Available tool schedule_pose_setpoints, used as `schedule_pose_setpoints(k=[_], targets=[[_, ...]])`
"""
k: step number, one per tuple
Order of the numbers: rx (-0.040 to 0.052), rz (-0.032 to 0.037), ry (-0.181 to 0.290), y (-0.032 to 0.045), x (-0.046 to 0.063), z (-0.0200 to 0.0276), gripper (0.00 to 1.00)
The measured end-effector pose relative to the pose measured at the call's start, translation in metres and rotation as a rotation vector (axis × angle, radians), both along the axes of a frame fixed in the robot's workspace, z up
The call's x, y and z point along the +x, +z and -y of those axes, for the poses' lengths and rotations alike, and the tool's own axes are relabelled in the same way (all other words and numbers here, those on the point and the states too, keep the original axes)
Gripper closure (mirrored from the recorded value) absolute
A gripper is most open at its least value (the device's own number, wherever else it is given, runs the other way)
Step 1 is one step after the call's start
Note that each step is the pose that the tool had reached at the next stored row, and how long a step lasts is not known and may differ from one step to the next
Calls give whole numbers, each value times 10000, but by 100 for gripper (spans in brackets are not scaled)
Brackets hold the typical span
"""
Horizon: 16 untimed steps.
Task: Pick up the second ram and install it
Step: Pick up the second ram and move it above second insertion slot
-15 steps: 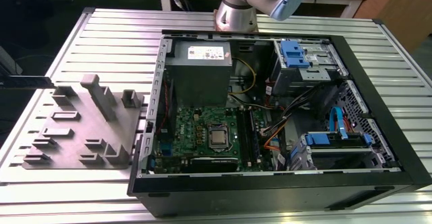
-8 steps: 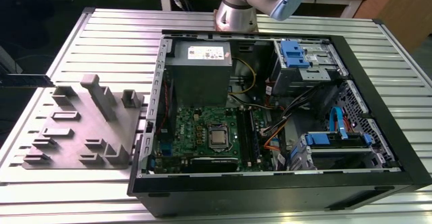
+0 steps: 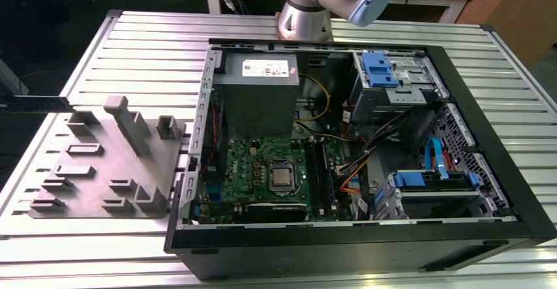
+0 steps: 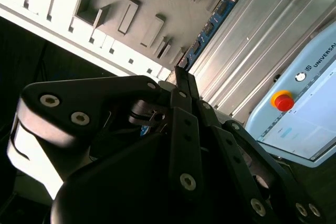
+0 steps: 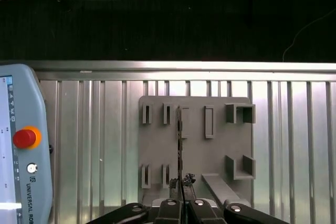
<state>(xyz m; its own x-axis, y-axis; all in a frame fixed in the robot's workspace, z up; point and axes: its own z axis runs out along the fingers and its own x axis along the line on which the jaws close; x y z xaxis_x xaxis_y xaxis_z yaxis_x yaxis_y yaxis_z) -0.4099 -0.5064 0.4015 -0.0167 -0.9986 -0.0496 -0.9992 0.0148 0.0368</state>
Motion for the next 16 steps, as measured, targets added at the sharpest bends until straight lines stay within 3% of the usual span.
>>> schedule_pose_setpoints(k=[16], targets=[[0, -1, -24, -1, 350, 0, 92]])
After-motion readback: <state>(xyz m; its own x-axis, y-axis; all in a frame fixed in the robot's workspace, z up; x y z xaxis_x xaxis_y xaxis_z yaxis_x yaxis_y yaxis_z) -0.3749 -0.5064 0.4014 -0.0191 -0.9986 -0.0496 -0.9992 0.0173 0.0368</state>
